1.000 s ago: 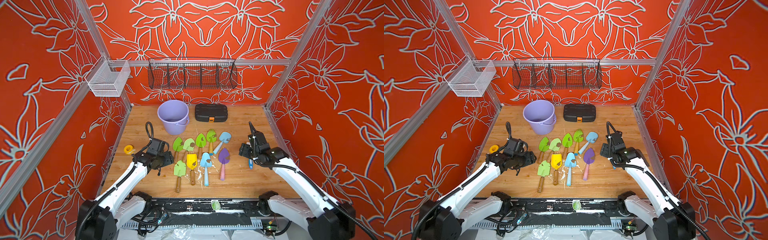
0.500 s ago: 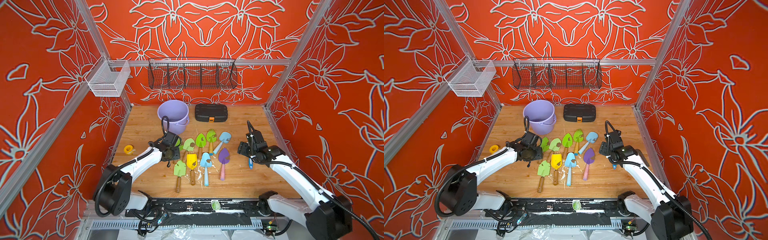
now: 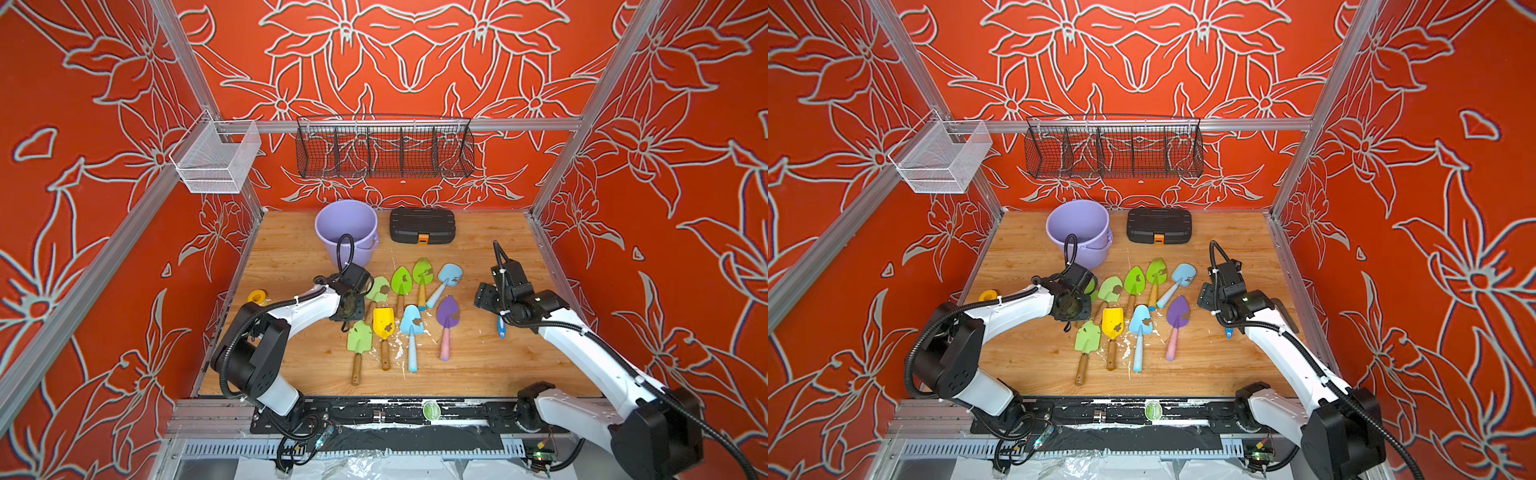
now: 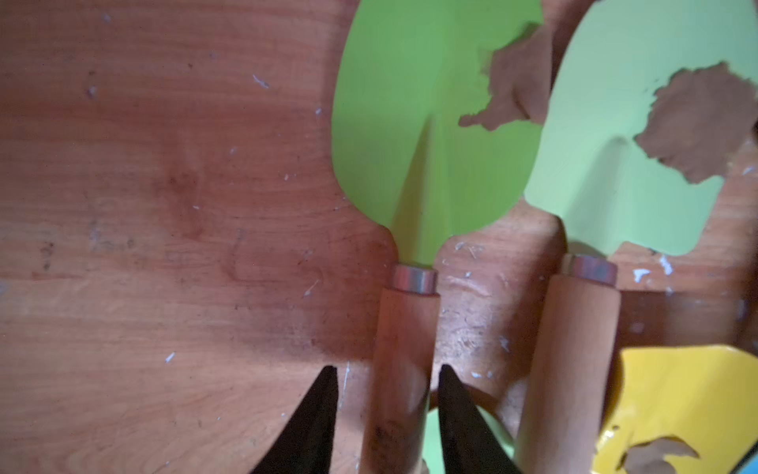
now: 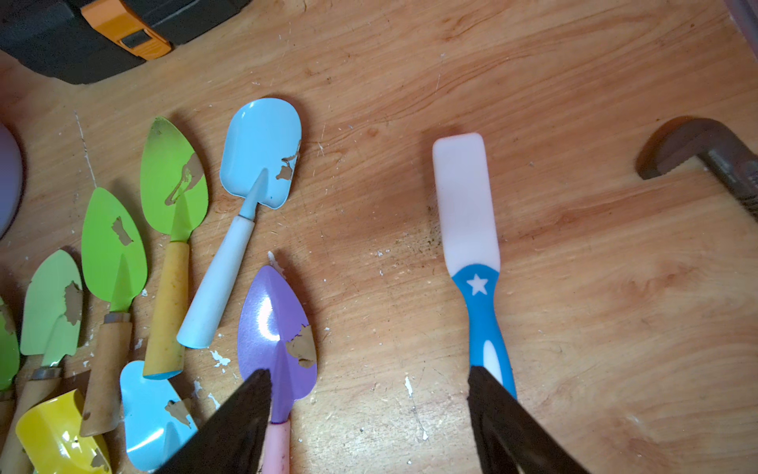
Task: Brush the soil off the hand trowel and place it into the bucket
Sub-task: Pick up the hand trowel from the center of the board.
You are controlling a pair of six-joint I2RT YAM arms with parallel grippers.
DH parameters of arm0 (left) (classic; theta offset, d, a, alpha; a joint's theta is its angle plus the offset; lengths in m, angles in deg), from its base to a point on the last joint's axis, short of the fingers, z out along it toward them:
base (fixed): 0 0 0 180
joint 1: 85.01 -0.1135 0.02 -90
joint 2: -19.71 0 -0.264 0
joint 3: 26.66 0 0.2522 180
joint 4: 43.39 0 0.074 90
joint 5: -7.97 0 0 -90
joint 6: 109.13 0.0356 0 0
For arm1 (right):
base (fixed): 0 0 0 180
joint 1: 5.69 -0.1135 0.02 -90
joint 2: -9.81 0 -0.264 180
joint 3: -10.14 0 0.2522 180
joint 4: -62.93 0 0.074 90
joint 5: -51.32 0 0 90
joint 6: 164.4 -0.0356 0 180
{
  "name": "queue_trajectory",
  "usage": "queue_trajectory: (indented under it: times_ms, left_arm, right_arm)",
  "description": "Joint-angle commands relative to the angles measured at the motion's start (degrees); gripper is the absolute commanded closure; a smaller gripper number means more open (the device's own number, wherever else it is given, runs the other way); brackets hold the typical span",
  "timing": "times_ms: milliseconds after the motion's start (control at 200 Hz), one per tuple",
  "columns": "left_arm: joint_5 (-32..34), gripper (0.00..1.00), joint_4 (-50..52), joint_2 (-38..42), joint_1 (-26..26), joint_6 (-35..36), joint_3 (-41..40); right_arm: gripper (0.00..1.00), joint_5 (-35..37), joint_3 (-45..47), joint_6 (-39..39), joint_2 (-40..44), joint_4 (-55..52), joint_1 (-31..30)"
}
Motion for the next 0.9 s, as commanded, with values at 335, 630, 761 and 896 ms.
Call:
queue_trajectory:
  times_ms: [335, 630, 761, 896]
  left_arm:
    - [2.0, 0.63, -1.72, -3.7, 1.14, -0.71, 0.74]
    - [4.57, 0.73, -1.46, -3.16, 1.37, -0.03, 0.42]
    - [5.44, 0.92, -0.31, -1.87, 1.36, 1.59, 1.23]
    - [5.73, 1.0, 2.78, -0.81, 1.36, 3.01, 3.2]
  right_arm:
    - [0.22, 0.22, 1.55, -1.66, 0.24, 1.57, -0.35]
    - [0.22, 0.96, 2.52, -1.87, 0.28, 2.08, -0.35]
    - [0.22, 1.63, 2.88, -1.95, 0.08, 1.94, -0.26]
    - [0.21, 1.99, 2.43, -1.5, -0.12, 1.23, -0.09]
